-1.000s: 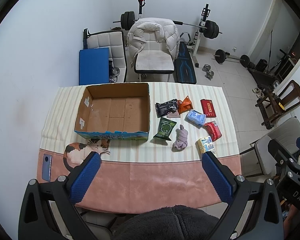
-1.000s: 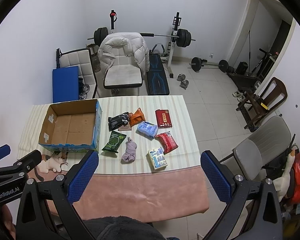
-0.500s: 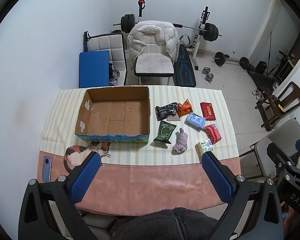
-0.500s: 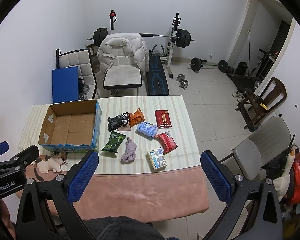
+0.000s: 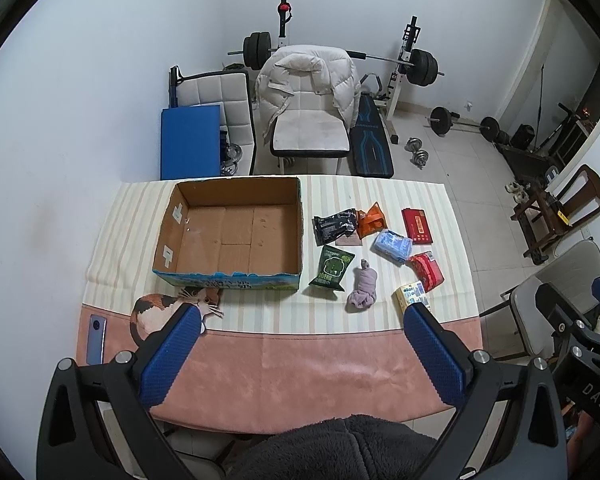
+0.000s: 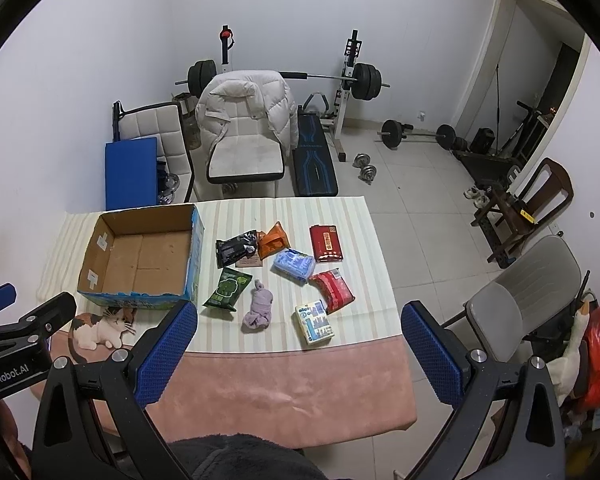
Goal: Organize soft objects
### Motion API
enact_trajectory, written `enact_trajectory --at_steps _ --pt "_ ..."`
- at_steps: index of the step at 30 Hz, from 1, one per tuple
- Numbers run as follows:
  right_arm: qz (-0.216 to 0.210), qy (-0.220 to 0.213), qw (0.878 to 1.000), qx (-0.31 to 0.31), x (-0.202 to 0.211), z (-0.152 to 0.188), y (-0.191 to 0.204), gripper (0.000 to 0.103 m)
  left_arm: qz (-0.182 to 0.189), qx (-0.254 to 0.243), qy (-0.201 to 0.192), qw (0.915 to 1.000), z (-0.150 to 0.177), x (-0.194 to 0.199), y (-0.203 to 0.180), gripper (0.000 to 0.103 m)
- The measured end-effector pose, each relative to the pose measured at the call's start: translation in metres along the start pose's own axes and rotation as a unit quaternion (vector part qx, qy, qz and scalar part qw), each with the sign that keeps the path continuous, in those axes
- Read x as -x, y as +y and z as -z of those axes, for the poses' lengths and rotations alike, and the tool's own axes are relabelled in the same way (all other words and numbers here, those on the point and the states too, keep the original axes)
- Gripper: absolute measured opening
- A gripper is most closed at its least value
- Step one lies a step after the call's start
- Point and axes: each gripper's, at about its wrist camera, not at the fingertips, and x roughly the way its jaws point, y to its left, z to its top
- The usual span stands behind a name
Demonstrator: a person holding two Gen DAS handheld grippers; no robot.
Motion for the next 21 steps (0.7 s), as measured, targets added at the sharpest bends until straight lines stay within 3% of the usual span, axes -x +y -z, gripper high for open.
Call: enact_trajectory --at_steps 21 --pt "-0.003 -0.001 1.000 -0.002 0.0005 0.0000 -0.0011 0.103 0.002 0.000 0.001 1.0000 -0.0009 0.0009 -0.0018 0.103"
